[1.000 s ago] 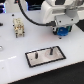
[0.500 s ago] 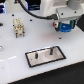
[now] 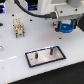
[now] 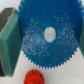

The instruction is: Insert the blue gear onto the right peg, followed by the red gear

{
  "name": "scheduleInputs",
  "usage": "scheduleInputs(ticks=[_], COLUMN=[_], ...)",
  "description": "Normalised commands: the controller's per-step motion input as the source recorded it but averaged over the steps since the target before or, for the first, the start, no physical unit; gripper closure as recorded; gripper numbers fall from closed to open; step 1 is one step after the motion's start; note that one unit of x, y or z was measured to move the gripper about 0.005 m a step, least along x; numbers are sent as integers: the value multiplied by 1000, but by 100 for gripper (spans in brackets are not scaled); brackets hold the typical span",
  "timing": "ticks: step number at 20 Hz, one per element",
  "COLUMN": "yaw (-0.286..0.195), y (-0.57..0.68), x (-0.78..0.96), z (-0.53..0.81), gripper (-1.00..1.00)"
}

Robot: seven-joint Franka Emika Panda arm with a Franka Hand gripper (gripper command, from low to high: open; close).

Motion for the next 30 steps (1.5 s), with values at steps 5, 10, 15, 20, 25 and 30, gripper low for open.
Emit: scheduleInputs(ticks=[5, 10, 15, 20, 25, 30], yaw=[0, 0, 0, 0, 0, 0], y=[-274, -363, -375, -318, -286, -153], x=[680, 691, 722, 639, 457, 316], z=[446, 254, 172, 127, 1, -29], gripper=[100, 100, 100, 100, 100, 100])
